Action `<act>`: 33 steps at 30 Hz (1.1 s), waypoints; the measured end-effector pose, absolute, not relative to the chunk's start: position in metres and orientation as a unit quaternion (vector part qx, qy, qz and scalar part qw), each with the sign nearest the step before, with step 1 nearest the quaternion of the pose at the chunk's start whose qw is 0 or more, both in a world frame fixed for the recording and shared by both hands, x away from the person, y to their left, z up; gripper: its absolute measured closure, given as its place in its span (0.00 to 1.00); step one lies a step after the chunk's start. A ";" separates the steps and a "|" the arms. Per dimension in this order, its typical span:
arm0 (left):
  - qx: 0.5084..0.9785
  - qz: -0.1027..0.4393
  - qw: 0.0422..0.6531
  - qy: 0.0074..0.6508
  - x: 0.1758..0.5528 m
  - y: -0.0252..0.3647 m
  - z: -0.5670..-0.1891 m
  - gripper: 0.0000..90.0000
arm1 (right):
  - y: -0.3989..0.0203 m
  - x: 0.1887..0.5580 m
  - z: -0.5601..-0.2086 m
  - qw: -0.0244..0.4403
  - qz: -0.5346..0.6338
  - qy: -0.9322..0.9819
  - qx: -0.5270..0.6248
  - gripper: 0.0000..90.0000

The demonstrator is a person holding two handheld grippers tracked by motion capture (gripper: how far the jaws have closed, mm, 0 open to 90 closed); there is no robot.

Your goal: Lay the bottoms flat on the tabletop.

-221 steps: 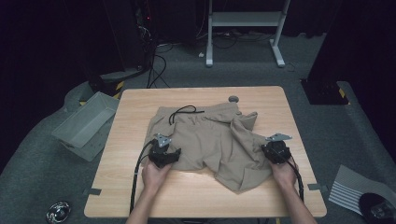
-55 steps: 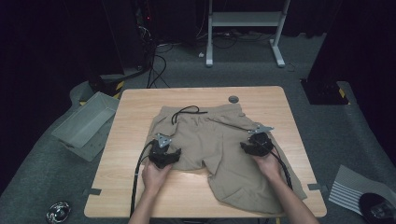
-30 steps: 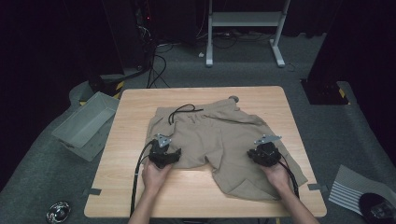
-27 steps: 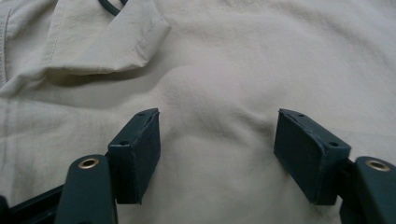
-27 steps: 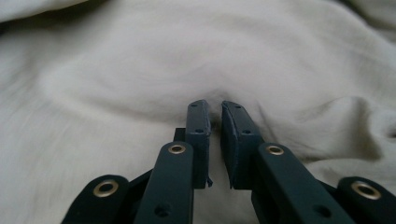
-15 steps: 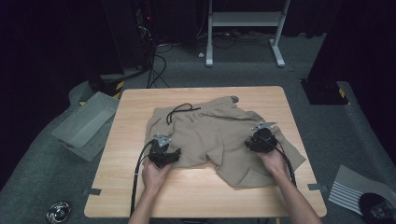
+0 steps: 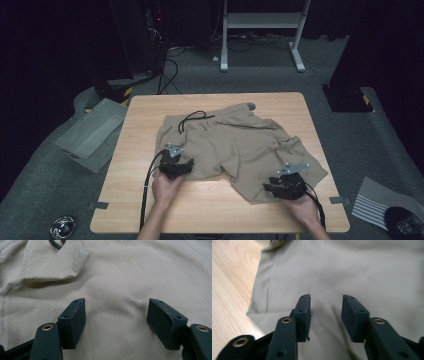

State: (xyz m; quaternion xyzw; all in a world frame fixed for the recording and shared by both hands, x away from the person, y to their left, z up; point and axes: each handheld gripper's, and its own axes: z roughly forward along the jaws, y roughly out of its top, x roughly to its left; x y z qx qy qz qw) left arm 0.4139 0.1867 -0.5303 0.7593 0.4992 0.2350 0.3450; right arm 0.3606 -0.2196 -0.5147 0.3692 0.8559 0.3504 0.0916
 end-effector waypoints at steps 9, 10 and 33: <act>0.753 0.244 0.337 0.510 0.433 0.184 -0.530 0.37 | -0.212 0.371 -0.518 0.142 0.348 0.860 0.346 0.95; 0.752 0.243 0.337 0.511 0.436 0.184 -0.530 0.37 | -0.210 0.376 -0.518 0.146 0.345 0.861 0.345 0.96; 0.742 0.249 0.334 0.525 0.437 0.186 -0.530 0.36 | -0.191 0.320 -0.507 0.088 0.396 0.872 0.274 0.88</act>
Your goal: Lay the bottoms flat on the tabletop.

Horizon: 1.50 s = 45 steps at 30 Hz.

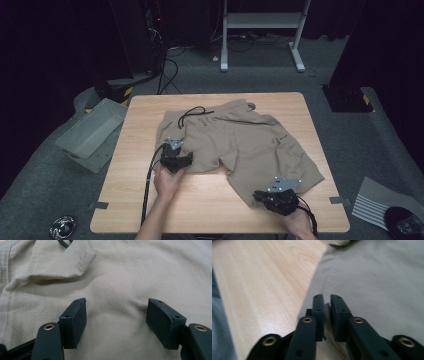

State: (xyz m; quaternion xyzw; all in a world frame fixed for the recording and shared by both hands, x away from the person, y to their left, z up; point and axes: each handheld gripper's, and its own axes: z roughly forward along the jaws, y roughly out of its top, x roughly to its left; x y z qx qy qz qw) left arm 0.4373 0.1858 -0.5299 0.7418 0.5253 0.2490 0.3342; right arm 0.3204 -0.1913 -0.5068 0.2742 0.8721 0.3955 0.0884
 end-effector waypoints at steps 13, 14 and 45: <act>0.743 0.248 0.335 0.524 0.437 0.186 -0.530 0.37 | -0.211 0.381 -0.489 0.166 0.410 0.822 0.358 0.65; 0.743 0.248 0.335 0.523 0.437 0.186 -0.530 0.37 | -0.209 0.386 -0.491 0.173 0.401 0.823 0.363 0.64; 0.780 0.230 0.307 0.494 0.450 0.191 -0.508 0.94 | -0.198 0.426 -0.526 0.193 0.352 0.816 0.415 0.49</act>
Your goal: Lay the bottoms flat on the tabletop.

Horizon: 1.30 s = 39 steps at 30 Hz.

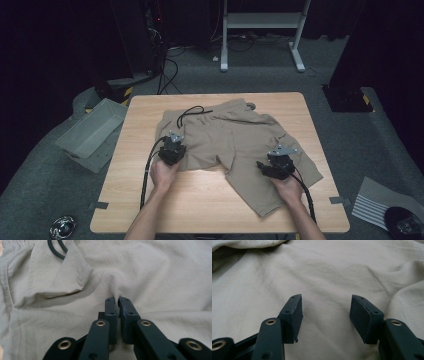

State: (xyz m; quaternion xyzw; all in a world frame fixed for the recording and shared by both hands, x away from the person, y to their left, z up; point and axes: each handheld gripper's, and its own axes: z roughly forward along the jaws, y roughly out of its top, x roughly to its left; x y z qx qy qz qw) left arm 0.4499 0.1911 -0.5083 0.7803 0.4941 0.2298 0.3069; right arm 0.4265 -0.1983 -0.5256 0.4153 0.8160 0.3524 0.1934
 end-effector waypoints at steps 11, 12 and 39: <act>0.759 0.210 0.314 0.530 0.461 0.200 -0.508 0.73 | -0.197 0.425 -0.526 0.196 0.351 0.815 0.418 0.48; 0.765 0.207 0.305 0.528 0.465 0.198 -0.511 0.78 | -0.197 0.425 -0.526 0.198 0.351 0.815 0.417 0.48; 0.723 0.253 0.298 0.570 0.511 0.206 -0.503 0.57 | -0.191 0.419 -0.526 0.205 0.347 0.812 0.422 0.48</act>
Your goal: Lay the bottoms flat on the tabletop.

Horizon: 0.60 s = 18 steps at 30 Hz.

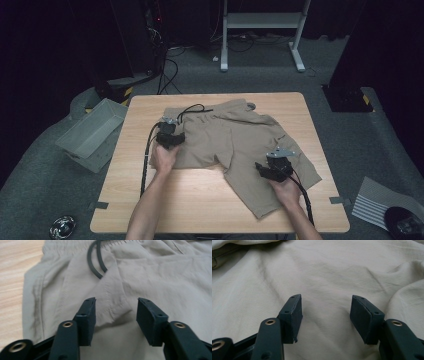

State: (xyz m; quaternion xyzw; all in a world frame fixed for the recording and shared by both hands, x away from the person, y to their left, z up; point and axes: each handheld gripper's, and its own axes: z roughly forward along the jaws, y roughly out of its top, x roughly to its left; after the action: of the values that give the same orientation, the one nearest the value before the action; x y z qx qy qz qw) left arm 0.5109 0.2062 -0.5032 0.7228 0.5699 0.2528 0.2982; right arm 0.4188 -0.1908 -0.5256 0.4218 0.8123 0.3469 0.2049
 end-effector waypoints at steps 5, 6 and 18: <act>0.725 0.244 0.302 0.569 0.514 0.209 -0.504 0.87 | -0.189 0.417 -0.526 0.209 0.345 0.812 0.421 0.48; 0.727 0.240 0.300 0.569 0.514 0.210 -0.505 0.92 | -0.189 0.417 -0.526 0.211 0.344 0.813 0.420 0.48; 0.748 0.217 0.331 0.532 0.486 0.215 -0.486 0.98 | -0.188 0.415 -0.526 0.222 0.341 0.813 0.416 0.48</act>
State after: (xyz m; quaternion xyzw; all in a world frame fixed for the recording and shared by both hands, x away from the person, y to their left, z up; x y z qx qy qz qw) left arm 0.4865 0.2152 -0.4858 0.7483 0.5323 0.2173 0.3308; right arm 0.4153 -0.1875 -0.5256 0.4162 0.8131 0.3413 0.2215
